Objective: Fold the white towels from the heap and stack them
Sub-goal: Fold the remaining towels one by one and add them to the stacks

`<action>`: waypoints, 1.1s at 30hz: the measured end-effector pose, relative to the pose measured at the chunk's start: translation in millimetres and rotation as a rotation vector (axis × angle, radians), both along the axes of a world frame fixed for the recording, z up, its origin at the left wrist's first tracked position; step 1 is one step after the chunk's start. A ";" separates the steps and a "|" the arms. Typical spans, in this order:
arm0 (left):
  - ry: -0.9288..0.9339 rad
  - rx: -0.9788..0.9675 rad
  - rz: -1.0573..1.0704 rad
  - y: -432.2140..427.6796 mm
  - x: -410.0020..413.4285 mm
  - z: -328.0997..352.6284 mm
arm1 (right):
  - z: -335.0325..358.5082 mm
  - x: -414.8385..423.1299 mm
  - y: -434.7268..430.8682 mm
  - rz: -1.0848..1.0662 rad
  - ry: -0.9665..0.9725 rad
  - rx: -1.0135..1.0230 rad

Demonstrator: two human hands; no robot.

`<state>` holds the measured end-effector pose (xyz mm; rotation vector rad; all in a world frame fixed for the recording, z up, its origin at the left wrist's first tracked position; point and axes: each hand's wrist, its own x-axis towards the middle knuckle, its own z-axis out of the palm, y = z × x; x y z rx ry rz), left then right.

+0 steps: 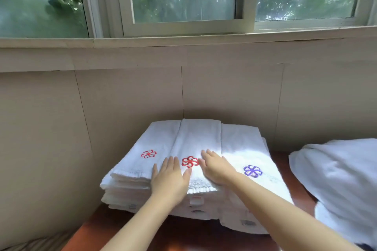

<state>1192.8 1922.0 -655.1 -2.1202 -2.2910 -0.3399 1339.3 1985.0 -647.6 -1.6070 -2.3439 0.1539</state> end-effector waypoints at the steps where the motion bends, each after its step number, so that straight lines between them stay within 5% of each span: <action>1: -0.007 0.012 -0.004 -9.6 -0.3 -4.8 | -3.1 1.7 -13.9 0.016 0.002 -0.041; 12: -0.008 -0.127 -0.066 -120.5 28.2 -4.4 | 11.1 85.5 -154.4 0.118 -0.242 -0.066; 18: -0.065 -0.159 -0.216 -150.4 81.8 17.7 | 21.8 192.3 -198.6 -0.149 -0.121 -0.023; 25: -0.205 -0.292 -0.450 -170.5 192.8 3.3 | -18.7 315.4 -268.0 -0.722 -0.143 -0.102; 30: -0.510 -0.377 -0.521 -193.3 290.7 -15.6 | -54.4 332.6 -296.6 -0.723 -0.180 0.019; 33: -0.555 -0.409 -0.588 -206.7 334.4 -30.2 | -54.1 344.7 -300.5 -0.718 0.009 0.101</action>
